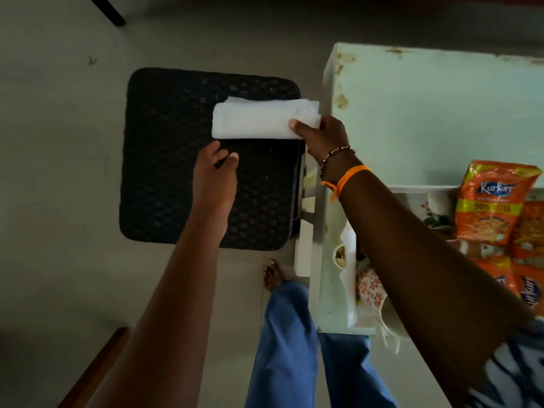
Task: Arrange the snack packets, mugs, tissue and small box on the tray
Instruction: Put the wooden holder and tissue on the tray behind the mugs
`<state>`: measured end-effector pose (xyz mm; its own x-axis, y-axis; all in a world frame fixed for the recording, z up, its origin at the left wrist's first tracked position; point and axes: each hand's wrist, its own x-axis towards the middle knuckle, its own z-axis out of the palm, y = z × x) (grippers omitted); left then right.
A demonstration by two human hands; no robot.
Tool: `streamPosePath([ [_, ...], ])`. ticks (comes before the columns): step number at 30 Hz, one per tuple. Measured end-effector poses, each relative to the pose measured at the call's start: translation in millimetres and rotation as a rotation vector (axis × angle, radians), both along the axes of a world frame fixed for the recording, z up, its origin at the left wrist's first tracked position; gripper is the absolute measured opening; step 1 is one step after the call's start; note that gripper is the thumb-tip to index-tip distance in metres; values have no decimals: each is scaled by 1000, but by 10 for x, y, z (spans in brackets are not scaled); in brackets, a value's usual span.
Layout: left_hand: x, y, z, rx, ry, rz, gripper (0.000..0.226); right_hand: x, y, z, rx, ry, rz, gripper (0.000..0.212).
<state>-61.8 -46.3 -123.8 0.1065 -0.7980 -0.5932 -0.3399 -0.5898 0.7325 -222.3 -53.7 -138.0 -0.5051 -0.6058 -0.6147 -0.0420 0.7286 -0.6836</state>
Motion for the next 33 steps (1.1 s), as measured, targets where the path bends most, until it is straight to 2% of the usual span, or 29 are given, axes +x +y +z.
streamPosePath([
  [5,24,30,50,6,114,29,50,-72,147,196,-104,-252,-186,37],
  [9,-69,202,173,79,250,-3,61,-269,481,377,-190,-410,-276,26],
  [12,-202,425,250,128,290,-77,57,-479,828,489,-231,-464,-258,22],
  [17,-538,885,358,93,240,-167,29,-876,1504,627,-244,-393,-143,35],
  [19,-693,1121,401,68,212,-208,22,-1049,1769,655,-235,-300,-88,37],
  [22,-881,1429,438,43,145,-284,25,-1253,2091,704,-193,-107,48,27],
  [25,-1045,1677,443,43,77,-322,25,-1420,2352,701,-182,101,164,32],
  [29,-1210,1891,369,32,21,-316,26,-1548,2550,616,-192,240,230,29],
  [33,-1310,1992,246,1,-52,-300,28,-1582,2634,415,-183,286,238,29],
])
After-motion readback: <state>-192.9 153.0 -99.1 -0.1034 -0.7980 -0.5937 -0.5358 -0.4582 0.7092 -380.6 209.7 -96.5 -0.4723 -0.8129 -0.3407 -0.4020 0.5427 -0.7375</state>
